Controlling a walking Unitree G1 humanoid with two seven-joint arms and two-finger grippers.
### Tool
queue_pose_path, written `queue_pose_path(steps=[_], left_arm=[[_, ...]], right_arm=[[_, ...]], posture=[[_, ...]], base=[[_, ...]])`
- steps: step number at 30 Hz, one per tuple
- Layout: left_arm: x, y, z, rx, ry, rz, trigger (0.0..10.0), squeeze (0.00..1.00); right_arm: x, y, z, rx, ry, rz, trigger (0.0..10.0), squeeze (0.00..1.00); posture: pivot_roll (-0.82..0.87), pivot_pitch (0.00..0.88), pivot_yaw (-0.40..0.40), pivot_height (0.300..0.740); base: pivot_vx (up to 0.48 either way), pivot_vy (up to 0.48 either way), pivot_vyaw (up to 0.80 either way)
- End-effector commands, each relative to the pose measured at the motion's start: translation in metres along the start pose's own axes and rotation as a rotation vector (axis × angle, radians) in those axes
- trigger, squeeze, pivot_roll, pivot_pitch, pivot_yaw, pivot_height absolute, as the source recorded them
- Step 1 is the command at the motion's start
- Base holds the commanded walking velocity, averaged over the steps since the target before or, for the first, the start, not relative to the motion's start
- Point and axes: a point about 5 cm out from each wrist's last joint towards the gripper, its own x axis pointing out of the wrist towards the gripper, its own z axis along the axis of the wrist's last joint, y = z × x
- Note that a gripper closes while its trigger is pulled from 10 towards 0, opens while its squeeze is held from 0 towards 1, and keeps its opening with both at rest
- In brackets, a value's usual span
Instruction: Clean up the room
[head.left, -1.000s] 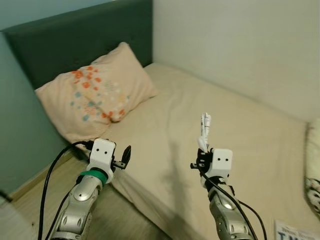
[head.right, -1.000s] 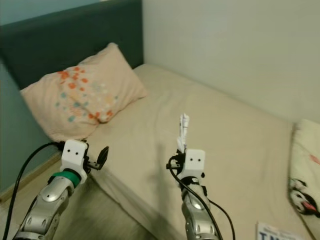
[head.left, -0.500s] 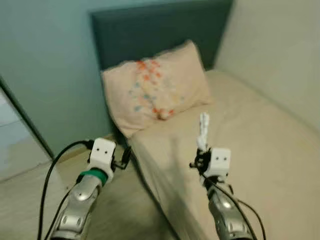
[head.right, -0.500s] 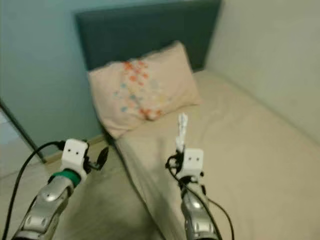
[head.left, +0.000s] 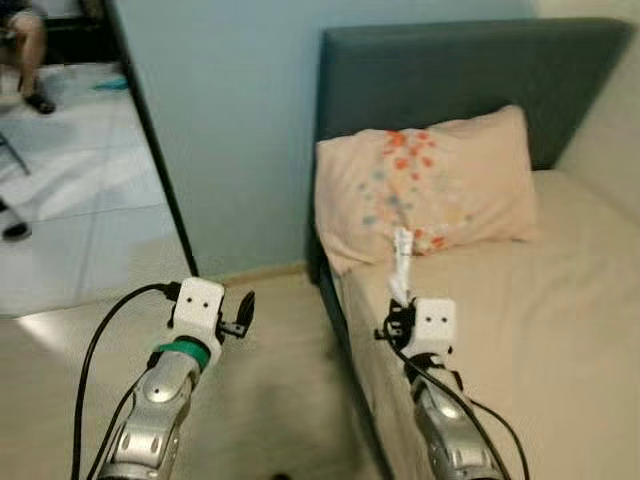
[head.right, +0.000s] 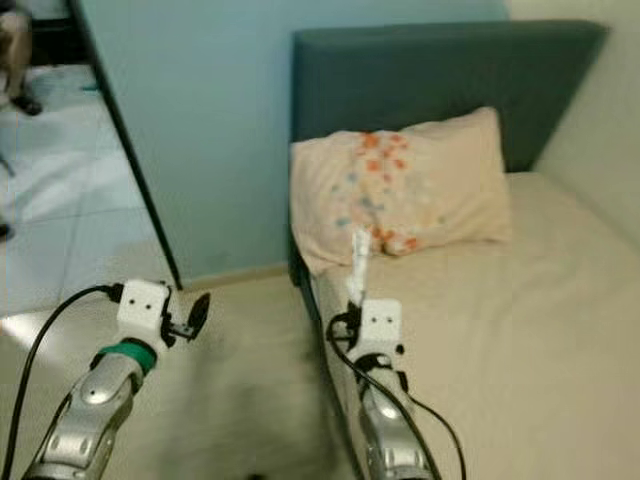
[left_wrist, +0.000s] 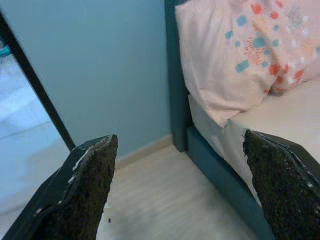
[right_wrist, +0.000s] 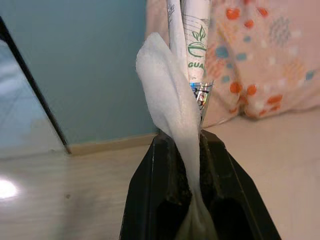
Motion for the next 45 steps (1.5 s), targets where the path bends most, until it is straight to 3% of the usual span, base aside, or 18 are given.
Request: queue_pose_path(steps=[1,13,23,26,34,37,41,45], left_arm=[[-0.003,0.005,-0.006,0.005,0.028,0.014,10.0,0.0],[-0.003,0.004,-0.007,0.001,0.032,0.017,10.0,0.0],[0.001,0.003,-0.004,0.018,0.03,-0.007,10.0,0.0],[0.007,0.006,0.0,0.035,0.028,-0.028,10.0,0.0],[0.01,0.005,0.002,0.031,0.021,-0.024,10.0,0.0],[0.009,0.003,0.0,0.017,0.027,-0.019,10.0,0.0],[0.008,0.003,-0.004,-0.07,0.056,-0.01,10.0,0.0],[0.007,0.008,-0.005,-0.078,0.067,0.007,10.0,0.0]], right_arm=[[-0.001,0.006,0.0,-0.003,-0.008,0.022,10.0,0.0],[0.0,0.011,0.003,-0.004,-0.02,0.059,10.0,0.0],[0.001,0.003,-0.002,0.01,0.006,0.009,10.0,0.0],[0.001,-0.001,0.0,0.007,-0.007,-0.019,10.0,0.0],[0.003,-0.001,0.0,0.004,-0.007,-0.022,10.0,0.0],[0.003,0.0,0.0,0.004,-0.004,-0.018,10.0,0.0],[0.003,0.001,-0.001,0.01,0.002,-0.016,10.0,0.0],[0.004,0.001,-0.002,0.014,0.008,-0.015,10.0,0.0]], posture=[[0.11,0.0,0.002,0.74],[0.1,0.0,-0.003,0.74],[0.11,0.0,0.018,0.74],[0.1,0.0,0.058,0.74],[0.1,0.0,0.047,0.74],[0.1,0.0,0.042,0.74],[0.1,0.0,0.038,0.74],[0.1,0.0,0.035,0.74]], base=[[0.0,0.0,0.8],[0.0,0.0,0.8],[0.0,0.0,0.8],[0.0,0.0,0.8],[0.0,0.0,0.8],[0.0,0.0,0.8],[0.0,0.0,0.8],[0.0,0.0,0.8]])
